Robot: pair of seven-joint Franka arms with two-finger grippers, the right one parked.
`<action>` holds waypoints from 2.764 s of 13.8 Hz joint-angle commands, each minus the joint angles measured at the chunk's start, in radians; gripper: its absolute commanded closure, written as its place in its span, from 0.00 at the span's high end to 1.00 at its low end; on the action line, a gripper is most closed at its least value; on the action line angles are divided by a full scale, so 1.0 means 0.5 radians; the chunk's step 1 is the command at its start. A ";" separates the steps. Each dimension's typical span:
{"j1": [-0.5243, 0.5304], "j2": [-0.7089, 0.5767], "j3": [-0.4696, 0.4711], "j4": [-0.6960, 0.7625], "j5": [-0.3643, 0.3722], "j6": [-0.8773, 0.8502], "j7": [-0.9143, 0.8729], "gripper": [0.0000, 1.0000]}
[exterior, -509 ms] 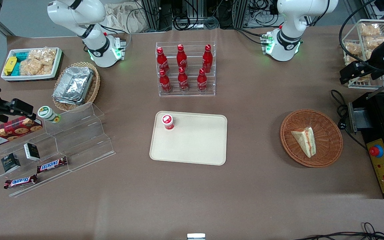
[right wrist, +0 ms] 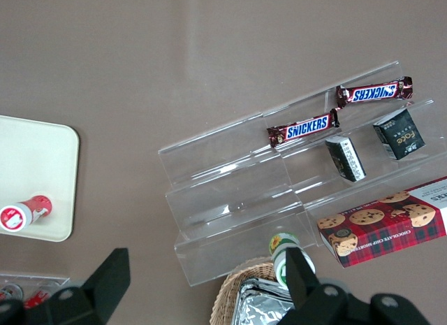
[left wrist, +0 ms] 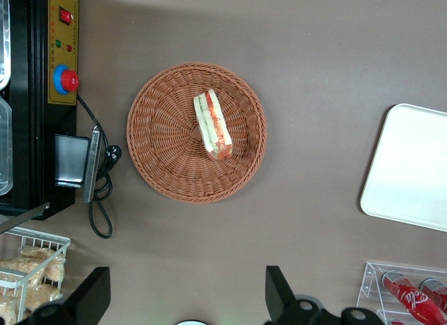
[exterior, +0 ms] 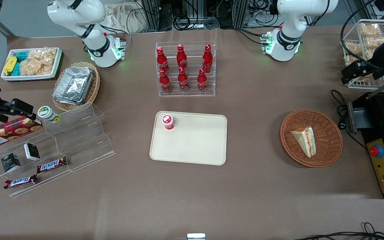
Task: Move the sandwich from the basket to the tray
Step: 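Move the left gripper toward the wicker basket above the sandwich, then lower the open left gripper over the wrapped sandwich in the basket, then close the left gripper on the sandwich and lift it from the basket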
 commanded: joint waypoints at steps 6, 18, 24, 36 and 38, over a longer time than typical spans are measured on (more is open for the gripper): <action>0.033 0.143 0.038 0.036 -0.066 0.025 -0.006 1.00; 0.008 0.748 0.029 -0.270 -0.008 0.831 -0.469 1.00; 0.005 0.846 0.029 -0.734 -0.004 1.466 -0.519 1.00; 0.008 0.926 0.035 -0.833 -0.001 1.670 -0.497 0.26; 0.002 0.792 0.032 -0.793 -0.001 1.523 -0.497 0.21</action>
